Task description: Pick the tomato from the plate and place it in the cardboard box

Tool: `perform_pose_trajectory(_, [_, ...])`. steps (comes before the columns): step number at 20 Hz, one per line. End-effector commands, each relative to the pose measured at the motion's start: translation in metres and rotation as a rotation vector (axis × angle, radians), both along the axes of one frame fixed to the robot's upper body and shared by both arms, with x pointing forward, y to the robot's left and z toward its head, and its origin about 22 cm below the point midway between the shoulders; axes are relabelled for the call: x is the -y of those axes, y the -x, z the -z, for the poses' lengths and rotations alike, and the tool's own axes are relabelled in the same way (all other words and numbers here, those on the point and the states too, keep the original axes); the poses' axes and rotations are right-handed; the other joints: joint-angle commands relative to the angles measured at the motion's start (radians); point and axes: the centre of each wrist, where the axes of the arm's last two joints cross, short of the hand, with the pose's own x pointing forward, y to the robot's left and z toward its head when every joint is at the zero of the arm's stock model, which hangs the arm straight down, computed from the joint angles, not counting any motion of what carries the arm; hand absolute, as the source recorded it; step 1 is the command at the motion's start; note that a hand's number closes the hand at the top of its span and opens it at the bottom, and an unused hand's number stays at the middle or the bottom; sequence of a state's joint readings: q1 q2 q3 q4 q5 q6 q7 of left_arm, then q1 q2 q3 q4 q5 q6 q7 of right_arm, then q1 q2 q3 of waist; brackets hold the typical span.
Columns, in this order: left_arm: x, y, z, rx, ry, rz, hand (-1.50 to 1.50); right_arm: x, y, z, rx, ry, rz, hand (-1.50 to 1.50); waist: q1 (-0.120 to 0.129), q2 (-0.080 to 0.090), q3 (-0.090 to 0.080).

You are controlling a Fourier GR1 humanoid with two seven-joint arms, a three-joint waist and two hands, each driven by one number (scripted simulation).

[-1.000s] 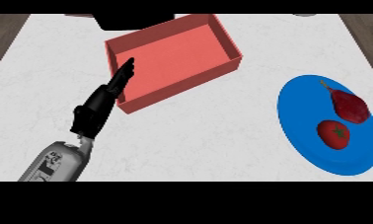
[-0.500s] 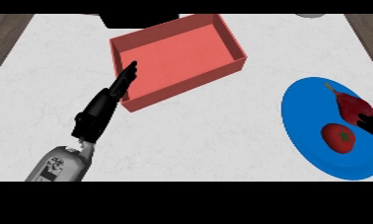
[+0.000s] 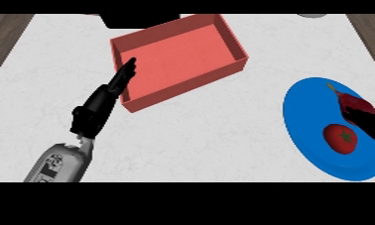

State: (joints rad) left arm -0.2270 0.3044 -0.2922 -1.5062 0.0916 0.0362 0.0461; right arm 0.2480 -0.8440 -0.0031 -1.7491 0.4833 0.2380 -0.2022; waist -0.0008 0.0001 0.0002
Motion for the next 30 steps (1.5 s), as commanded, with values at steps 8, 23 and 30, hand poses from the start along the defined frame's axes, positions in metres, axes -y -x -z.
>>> perform_pose_trajectory(8, [0.018,-0.001,-0.003,0.001,-0.014,0.009,0.00,-0.004,-0.023,0.028,-0.018,0.036,-0.004,-1.50,0.002,0.000,0.000])
perform_pose_trajectory(23, [0.000,-0.012,0.000,-0.001,-0.008,-0.005,0.00,-0.002,-0.007,0.060,-0.071,0.094,-0.022,-1.50,-0.004,0.000,0.000])
perform_pose_trajectory(30, [0.009,-0.015,-0.009,-0.009,0.004,-0.005,0.00,-0.007,-0.030,0.075,-0.042,0.164,0.006,-1.50,-0.002,0.000,0.000])
